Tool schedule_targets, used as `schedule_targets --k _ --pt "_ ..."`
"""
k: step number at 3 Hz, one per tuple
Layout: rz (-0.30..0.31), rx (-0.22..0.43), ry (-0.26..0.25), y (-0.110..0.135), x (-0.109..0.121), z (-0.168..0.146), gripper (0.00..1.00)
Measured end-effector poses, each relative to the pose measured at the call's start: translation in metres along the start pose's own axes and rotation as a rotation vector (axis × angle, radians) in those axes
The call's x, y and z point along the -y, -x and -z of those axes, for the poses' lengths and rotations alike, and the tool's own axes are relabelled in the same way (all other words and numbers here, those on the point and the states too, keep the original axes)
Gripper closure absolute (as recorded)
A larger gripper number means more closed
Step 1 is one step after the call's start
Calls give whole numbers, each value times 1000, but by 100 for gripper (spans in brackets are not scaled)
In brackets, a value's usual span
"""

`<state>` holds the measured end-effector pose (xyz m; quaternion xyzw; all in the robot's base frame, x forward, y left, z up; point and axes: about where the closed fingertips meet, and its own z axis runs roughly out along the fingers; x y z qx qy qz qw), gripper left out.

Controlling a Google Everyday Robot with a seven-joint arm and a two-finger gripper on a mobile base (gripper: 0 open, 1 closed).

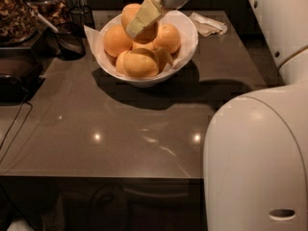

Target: Pick orange from white bowl

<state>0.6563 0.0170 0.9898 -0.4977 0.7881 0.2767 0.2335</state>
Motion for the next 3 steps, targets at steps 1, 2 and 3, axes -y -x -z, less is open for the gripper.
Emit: schedule_targets --k 1,2,3 --pt "3 -5 0 3 3 -5 100" --pt "-9 -49 -23 -6 -5 8 100" --pt "-49 -51 -63 -22 -21 37 100"
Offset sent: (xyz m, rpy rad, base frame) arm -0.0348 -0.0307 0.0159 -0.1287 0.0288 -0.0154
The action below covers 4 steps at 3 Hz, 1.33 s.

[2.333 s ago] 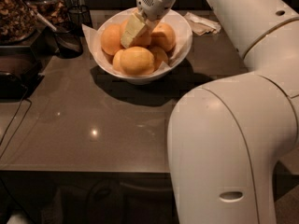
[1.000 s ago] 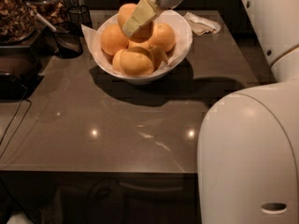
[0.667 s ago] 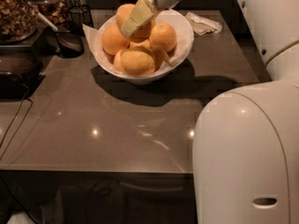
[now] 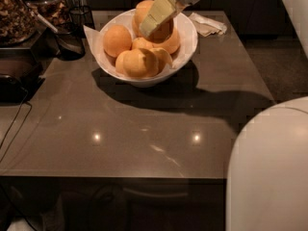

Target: Pick orange from white bowl

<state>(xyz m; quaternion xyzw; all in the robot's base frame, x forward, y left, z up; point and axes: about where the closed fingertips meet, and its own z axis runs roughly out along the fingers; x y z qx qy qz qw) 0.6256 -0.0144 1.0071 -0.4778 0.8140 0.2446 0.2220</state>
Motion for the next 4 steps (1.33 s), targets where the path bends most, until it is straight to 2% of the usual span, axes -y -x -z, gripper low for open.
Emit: schedule_targets --k 2,3,4 --pt "-81 38 -41 -41 -46 43 100" --pt "-105 56 -43 -53 -70 54 100" --pt "-108 73 -33 -62 -84 60 100"
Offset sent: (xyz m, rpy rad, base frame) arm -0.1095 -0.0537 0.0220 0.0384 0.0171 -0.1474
